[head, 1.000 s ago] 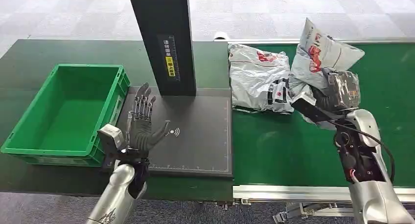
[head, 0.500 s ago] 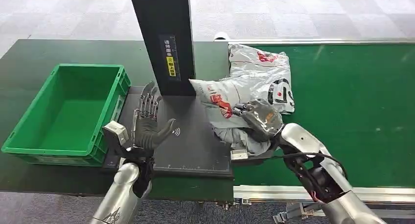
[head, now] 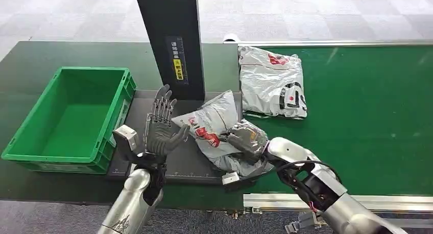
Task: Moved the parcel from conveyor to table for the left to box.
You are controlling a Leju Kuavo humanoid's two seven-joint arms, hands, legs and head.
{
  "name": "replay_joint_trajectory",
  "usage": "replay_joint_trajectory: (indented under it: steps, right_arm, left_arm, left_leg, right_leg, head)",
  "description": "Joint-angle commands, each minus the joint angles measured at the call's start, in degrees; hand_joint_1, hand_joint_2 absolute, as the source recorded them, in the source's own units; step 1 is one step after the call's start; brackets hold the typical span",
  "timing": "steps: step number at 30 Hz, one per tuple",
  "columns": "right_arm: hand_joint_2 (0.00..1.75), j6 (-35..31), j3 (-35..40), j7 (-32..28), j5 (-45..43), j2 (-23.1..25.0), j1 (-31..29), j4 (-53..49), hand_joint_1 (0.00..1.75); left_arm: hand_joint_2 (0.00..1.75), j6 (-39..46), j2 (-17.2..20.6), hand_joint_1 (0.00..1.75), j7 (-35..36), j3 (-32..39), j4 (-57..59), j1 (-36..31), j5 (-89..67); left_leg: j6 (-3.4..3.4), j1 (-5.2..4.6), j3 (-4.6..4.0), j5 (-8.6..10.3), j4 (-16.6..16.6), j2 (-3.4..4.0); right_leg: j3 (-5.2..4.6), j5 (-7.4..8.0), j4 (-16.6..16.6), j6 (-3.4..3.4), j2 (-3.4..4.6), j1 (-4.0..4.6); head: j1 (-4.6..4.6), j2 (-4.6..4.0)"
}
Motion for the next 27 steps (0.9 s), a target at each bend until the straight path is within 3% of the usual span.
replay_joint_trajectory:
  steps: [1,9,16,20,27]
  right_arm:
    - [1.75,-2.19,3.34,2.81,-3.18,6.06,-5.20,14.47,1.75]
    - [1.75,-10.68,0.60,-2.67,-6.37,15.69,-7.01,29.13,1.75]
    - [1.75,-14.44,0.46,-5.69,-6.60,17.45,-5.65,33.60,1.75]
    - [1.75,-15.00,0.06,-6.10,-6.92,21.34,-6.35,37.59,1.75]
    - [1.75,-12.91,0.39,-6.19,-7.00,23.90,-6.16,38.46,1.75]
  left_arm:
    - [1.75,0.82,0.94,0.00,0.65,-2.22,1.60,-1.06,0.80]
    - [1.75,1.04,-0.46,0.00,0.67,-3.38,5.38,-5.60,2.43]
    - [1.75,0.67,0.40,0.00,-0.92,-4.16,3.06,-2.58,4.03]
    - [1.75,1.28,0.45,0.00,-1.50,-4.64,3.49,-2.28,3.74]
    - [1.75,1.18,0.05,0.00,-1.43,-4.45,2.57,-2.59,3.73]
  left_leg:
    - [0.00,0.04,0.38,-0.14,-0.05,0.15]
    - [-0.02,0.04,0.12,-0.03,0.01,0.11]
    - [-0.01,0.04,0.25,-0.04,-0.07,0.07]
    - [-0.02,0.05,0.47,-0.10,-0.15,0.18]
    - [-0.02,0.06,0.24,-0.04,-0.05,0.17]
  right_leg:
    - [0.35,-0.07,-0.10,-0.09,0.18,0.05]
    - [0.06,0.01,0.00,-0.07,0.12,0.05]
    - [0.20,-0.03,-0.08,-0.05,0.07,0.05]
    - [0.39,-0.05,-0.15,-0.10,0.18,0.07]
    - [0.16,-0.03,-0.03,-0.08,0.14,0.07]
  head:
    - [0.00,0.02]
    - [-0.02,0.02]
    - [0.00,0.00]
    - [0.00,0.00]
    - [0.02,0.00]
